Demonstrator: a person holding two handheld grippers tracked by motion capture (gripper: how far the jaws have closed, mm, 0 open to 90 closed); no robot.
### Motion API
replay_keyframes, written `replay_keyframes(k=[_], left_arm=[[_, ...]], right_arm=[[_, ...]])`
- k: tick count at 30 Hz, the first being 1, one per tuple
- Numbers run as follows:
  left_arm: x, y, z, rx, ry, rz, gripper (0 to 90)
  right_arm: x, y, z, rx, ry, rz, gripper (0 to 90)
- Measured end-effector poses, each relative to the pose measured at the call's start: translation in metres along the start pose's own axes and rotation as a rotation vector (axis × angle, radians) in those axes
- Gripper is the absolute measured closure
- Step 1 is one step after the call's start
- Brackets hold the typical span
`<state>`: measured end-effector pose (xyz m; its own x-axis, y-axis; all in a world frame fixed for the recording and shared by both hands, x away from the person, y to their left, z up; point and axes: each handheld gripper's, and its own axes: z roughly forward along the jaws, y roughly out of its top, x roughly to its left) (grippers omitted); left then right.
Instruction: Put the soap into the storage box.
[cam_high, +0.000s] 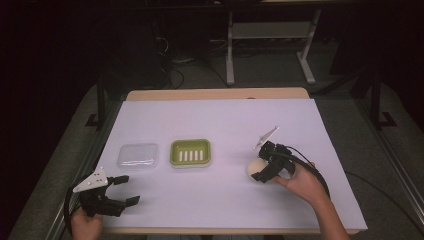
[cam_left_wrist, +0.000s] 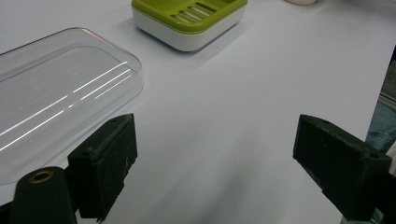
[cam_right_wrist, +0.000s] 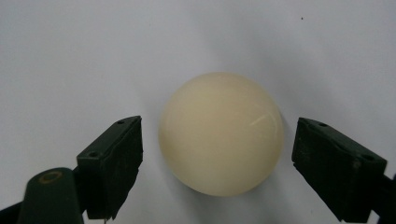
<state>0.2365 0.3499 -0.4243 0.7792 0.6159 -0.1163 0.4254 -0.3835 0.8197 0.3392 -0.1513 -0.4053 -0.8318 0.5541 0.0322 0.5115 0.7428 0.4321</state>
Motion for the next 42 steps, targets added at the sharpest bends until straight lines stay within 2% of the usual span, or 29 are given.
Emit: replay_keyframes(k=[25,42], left_arm=[[0.0,0.0,0.0,-0.001,-0.002,0.004,12.9],[0.0,0.0,0.0,-0.007,-0.002,-0.004,12.9]], right_arm=[[0.0,0.007,0.021,0.102,-0.023,-0.015,16.2],[0.004,0.011,0.024,0.125,-0.037,-0.051,22.6]])
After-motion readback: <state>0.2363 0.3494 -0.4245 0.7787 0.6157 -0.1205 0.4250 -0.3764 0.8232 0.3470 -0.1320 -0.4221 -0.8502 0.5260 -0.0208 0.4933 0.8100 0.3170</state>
